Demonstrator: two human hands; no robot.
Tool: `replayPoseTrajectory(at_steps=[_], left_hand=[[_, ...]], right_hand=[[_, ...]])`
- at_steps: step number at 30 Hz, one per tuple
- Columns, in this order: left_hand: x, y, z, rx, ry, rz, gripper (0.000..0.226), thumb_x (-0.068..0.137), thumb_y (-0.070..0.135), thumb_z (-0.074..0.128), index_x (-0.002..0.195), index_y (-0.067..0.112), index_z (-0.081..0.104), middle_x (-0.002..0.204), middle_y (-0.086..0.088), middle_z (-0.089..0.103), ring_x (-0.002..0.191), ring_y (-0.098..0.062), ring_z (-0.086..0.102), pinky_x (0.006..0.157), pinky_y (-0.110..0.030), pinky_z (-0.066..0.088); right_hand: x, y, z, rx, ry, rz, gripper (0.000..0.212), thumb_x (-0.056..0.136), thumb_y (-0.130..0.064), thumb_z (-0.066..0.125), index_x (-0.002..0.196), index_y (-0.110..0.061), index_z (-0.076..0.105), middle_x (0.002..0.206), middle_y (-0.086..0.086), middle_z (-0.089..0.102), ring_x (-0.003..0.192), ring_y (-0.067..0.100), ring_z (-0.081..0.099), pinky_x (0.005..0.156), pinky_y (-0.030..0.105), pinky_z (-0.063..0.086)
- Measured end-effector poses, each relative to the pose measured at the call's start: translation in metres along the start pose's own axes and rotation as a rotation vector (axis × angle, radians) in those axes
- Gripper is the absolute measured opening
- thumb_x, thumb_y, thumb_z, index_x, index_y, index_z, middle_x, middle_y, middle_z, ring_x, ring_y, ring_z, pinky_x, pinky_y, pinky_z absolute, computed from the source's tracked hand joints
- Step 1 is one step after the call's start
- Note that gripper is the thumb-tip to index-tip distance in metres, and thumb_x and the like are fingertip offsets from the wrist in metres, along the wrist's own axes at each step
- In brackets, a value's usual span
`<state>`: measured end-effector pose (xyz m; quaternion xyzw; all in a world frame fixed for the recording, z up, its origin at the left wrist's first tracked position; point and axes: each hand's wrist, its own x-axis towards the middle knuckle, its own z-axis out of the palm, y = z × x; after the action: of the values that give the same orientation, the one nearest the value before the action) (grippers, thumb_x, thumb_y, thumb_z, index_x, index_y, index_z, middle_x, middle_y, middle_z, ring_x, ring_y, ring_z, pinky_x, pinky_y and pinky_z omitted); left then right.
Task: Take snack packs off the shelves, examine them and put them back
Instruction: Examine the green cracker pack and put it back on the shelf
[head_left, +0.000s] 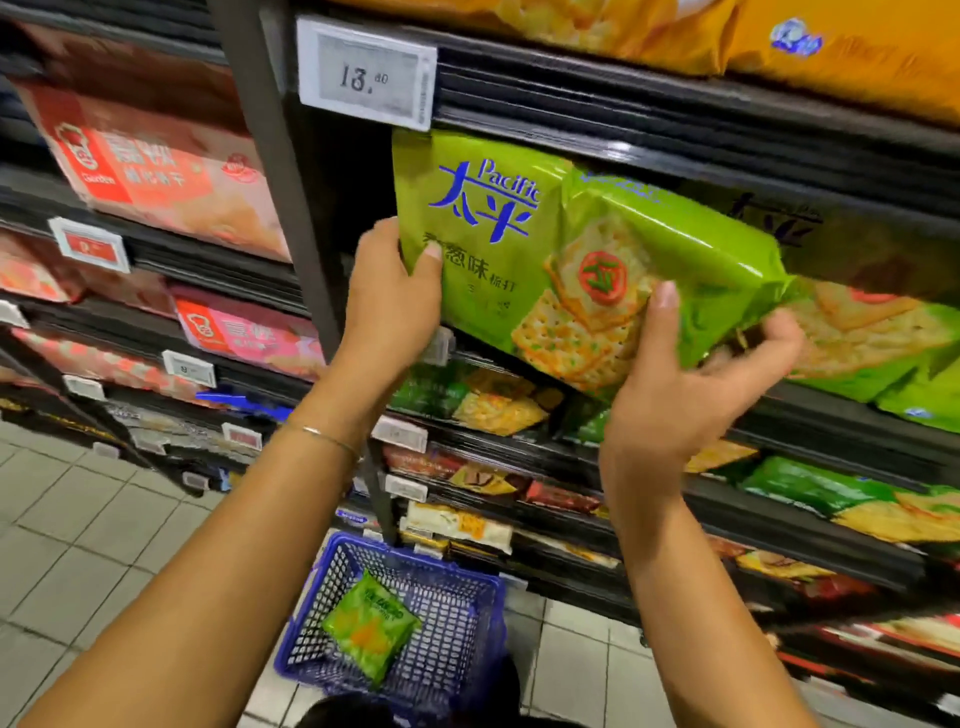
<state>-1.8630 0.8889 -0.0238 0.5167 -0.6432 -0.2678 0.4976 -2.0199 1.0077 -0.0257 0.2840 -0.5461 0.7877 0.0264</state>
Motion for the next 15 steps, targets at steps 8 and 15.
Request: replayPoseTrajectory(at_steps=[8,15], left_hand=[[0.036,-0.007,0.017,-0.222,0.093,-0.214,0.038,0.104,0.010,0.053,0.139,0.008,0.040,0.107,0.020,0.055,0.091,0.013,0.054,0.080,-0.008,0.042],[0.049,-0.004,0.015,-0.225,0.200,-0.312,0.060,0.100,0.023,0.058,0.152,0.007,0.033,0.149,-0.012,0.052,0.134,-0.029,0.051,0.103,-0.028,0.039]], right_hand=[[0.000,0.011,0.039,-0.253,-0.159,-0.026,0.030,0.097,-0.009,0.069,0.121,0.005,0.060,0.119,0.021,0.059,0.111,0.039,0.054,0.109,0.020,0.031],[0.001,0.013,0.067,-0.330,-0.294,0.141,0.038,0.101,-0.009,0.061,0.133,0.006,0.050,0.128,0.020,0.042,0.111,0.023,0.045,0.102,0.030,0.042]])
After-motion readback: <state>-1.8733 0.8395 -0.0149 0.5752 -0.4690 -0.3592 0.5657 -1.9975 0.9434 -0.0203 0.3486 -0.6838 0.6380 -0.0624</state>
